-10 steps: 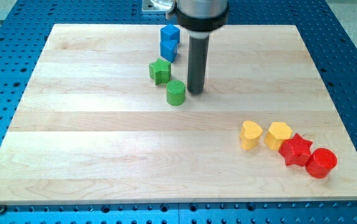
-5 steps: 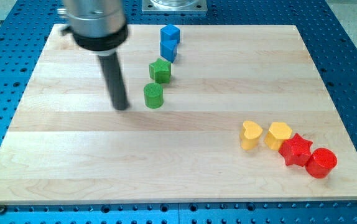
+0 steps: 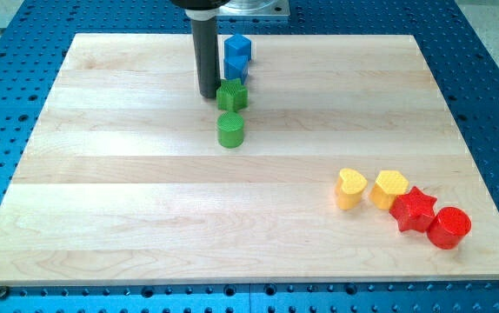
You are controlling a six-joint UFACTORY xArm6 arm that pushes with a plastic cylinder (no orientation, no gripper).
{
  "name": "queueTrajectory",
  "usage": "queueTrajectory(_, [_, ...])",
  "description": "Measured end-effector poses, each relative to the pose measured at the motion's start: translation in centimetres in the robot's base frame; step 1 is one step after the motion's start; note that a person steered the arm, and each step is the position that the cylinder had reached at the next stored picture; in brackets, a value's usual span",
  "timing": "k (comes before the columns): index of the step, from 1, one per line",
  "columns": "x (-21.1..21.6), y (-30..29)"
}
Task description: Adjust the green blocks below the blue blocks
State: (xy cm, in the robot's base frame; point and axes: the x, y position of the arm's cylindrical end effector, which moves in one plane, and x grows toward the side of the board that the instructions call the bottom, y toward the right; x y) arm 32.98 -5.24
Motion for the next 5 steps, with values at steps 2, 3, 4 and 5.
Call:
queueTrajectory(2, [1.7,-0.2])
queueTrajectory(3, [2.6,1.0])
queueTrajectory(4, [2.9,-3.0])
queueTrajectory(5, [11.1,-7.6])
